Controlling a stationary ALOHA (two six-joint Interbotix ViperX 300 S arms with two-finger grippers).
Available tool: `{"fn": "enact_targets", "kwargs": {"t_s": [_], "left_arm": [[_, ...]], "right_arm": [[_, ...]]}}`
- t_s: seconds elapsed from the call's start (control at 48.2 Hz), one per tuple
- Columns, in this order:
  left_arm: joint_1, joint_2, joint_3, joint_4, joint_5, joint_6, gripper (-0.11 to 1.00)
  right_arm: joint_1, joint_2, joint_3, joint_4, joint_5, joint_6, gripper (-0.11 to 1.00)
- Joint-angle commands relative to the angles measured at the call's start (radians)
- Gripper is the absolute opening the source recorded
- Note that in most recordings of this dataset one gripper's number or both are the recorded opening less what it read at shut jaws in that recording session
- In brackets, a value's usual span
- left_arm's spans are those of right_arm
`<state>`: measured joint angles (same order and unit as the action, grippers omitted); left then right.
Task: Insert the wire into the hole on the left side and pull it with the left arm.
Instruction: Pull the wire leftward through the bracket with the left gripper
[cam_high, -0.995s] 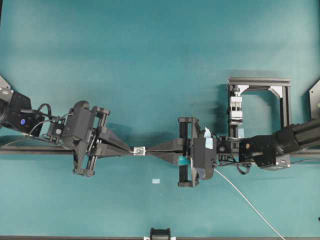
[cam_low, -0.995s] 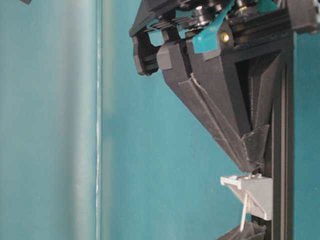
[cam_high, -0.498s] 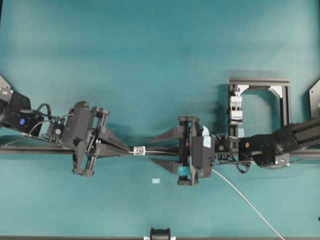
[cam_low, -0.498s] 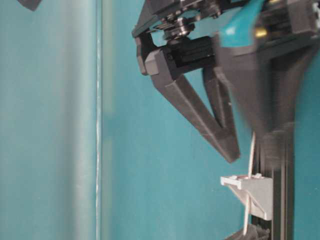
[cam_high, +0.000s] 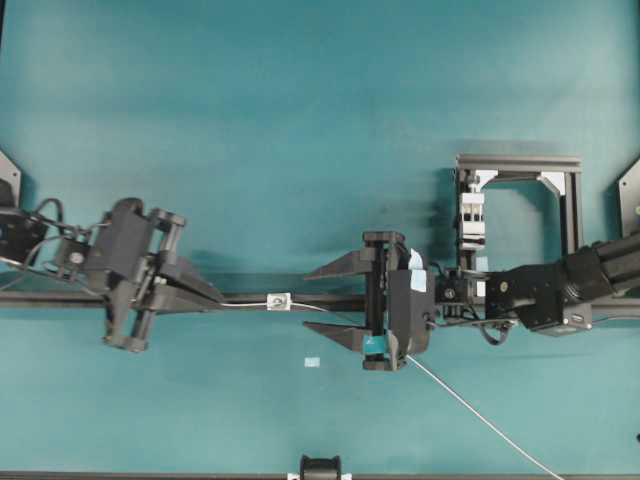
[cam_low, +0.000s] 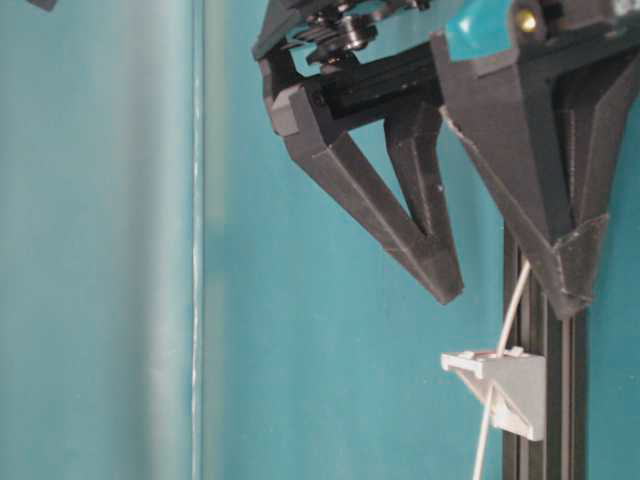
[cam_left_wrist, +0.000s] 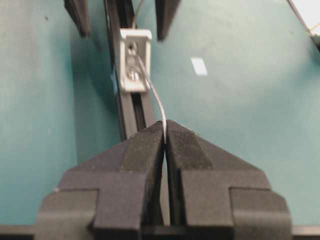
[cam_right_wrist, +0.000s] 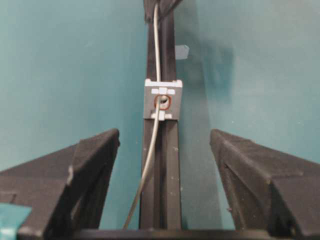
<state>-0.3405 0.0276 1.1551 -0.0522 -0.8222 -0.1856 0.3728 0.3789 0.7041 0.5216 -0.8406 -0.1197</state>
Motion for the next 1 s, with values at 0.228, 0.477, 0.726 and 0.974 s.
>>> {"fn": "enact_targets", "kwargs": {"t_s": [0.228, 0.477, 0.726, 0.974], "left_arm": [[-0.015, -0.164, 0.1, 0.0, 0.043, 0.0, -0.1], [-0.017, -0.281, 0.164, 0.0, 0.126, -0.002, -0.1], [-0.017, -0.411, 0.213, 0.0, 0.212, -0.002, -0.1], [-0.018, -0.468, 0.213, 0.0, 0.29, -0.031, -0.1]], "right_arm": [[0.002, -0.038, -0.006, -0.002, -0.003, -0.002, 0.81], [0.002, -0.037, -0.005, -0.002, -0.002, -0.002, 0.81], [0.002, -0.038, -0.006, -0.002, -0.002, -0.002, 0.81], [0.002, -0.037, -0.005, -0.002, -0.002, -0.002, 0.81]]}}
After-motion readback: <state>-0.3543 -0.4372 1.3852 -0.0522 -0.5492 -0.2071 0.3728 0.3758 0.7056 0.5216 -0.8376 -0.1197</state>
